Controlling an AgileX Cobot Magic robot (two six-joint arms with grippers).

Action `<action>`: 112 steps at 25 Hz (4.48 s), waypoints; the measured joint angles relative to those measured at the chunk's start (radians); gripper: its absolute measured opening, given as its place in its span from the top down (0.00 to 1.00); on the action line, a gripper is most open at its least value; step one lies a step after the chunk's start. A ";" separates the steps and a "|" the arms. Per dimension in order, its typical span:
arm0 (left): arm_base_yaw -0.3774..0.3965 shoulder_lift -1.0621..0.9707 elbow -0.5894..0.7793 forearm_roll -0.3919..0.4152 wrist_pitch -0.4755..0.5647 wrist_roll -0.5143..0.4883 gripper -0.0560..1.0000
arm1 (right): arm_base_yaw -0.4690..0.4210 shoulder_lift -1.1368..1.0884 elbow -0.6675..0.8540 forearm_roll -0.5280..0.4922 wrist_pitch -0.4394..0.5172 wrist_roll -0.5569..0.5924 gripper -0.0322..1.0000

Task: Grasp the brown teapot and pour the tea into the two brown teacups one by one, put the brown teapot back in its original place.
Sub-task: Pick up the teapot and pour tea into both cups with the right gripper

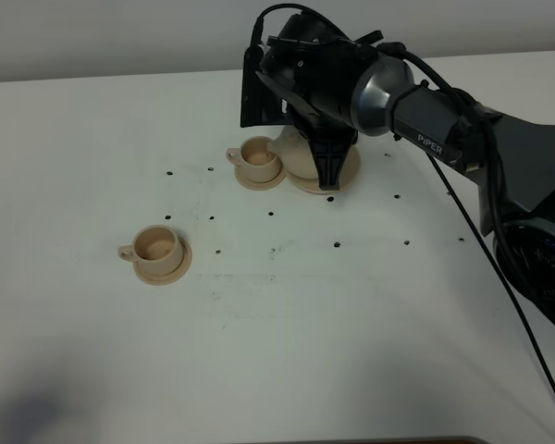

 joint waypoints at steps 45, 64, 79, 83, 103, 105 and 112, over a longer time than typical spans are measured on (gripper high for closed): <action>0.000 0.000 0.000 0.000 0.000 0.000 0.54 | 0.025 0.000 0.000 -0.161 -0.084 -0.172 0.88; 0.000 0.000 0.000 0.000 0.000 0.000 0.54 | 0.025 0.000 0.000 -0.212 -0.101 -0.279 0.88; 0.000 0.000 0.000 0.000 0.000 0.000 0.54 | 0.025 0.000 0.000 -0.264 -0.134 -0.325 0.88; 0.000 0.000 0.000 0.000 0.000 0.000 0.54 | 0.025 0.000 0.000 -0.269 -0.136 -0.346 0.88; 0.000 0.000 0.000 0.000 0.000 0.000 0.54 | 0.044 0.001 0.000 -0.327 -0.160 -0.393 0.88; 0.000 0.000 0.000 0.000 0.000 0.000 0.54 | 0.044 0.001 0.000 -0.337 -0.160 -0.393 0.88; 0.000 0.000 0.000 0.000 0.000 0.000 0.54 | 0.044 0.001 0.000 -0.346 -0.160 -0.417 0.88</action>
